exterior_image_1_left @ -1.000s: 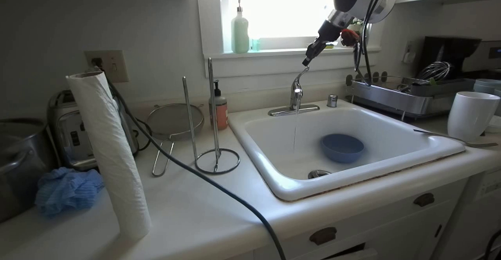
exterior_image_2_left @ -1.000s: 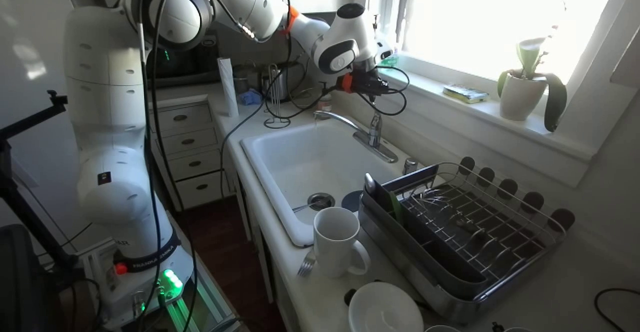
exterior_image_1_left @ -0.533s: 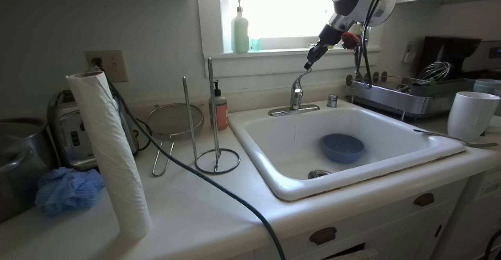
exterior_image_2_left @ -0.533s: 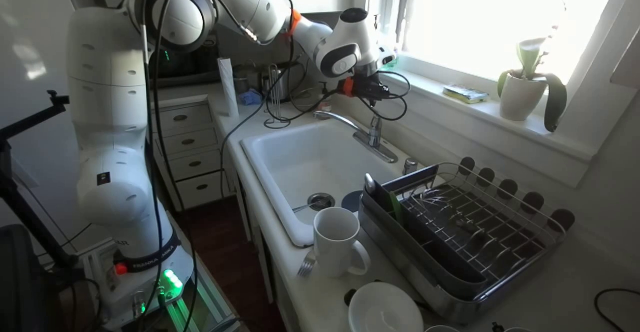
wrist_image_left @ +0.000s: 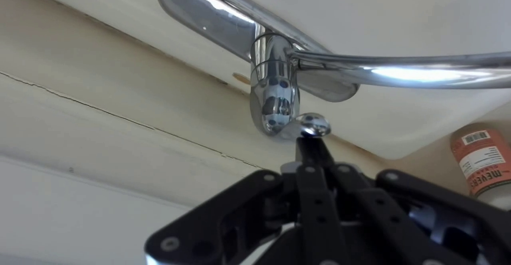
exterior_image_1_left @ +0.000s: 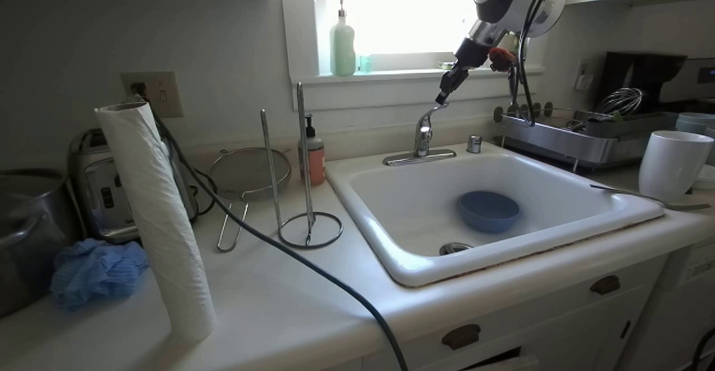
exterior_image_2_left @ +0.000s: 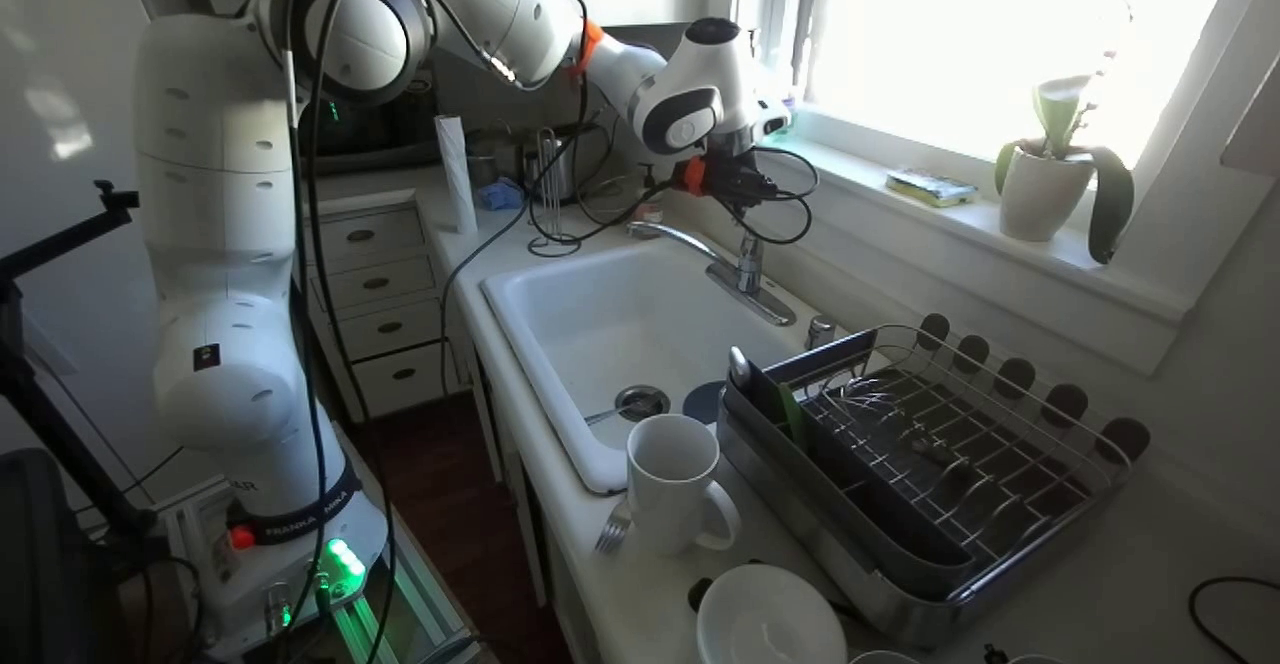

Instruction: Close the tap faucet

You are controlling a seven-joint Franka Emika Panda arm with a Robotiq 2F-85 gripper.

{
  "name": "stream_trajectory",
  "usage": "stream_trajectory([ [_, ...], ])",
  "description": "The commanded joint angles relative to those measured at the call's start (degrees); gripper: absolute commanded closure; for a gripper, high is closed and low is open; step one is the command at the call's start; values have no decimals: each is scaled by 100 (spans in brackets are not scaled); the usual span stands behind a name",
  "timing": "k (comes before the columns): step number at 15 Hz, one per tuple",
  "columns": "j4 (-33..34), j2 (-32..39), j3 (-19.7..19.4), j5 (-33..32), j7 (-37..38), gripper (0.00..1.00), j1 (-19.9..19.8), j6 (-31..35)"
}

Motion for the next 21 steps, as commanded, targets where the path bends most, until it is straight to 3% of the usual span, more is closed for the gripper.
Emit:
stream_trajectory([
  [1,-174,-165,42,-81,77,100,-49,139],
  [5,-440,-775,-12,-167,216,100,-10,-145],
  [6,-546,-999,-47,-224,259,91,4,-461],
  [7,-641,-1222,-131,-404,411,73,46,-855],
  [11,-864,-2073,-230,-1216,1036,47,10,-2769],
  [14,-753,-2494,-243,-1430,1544,27,-41,-4218],
  [15,-719,-2603,-428,-1503,1839,19,144,-4562],
  [18,-816,-2970,-462,-1497,2828,1,169,-4992],
  [21,-938,-3208,-443,-1402,3784,0,163,-5293],
])
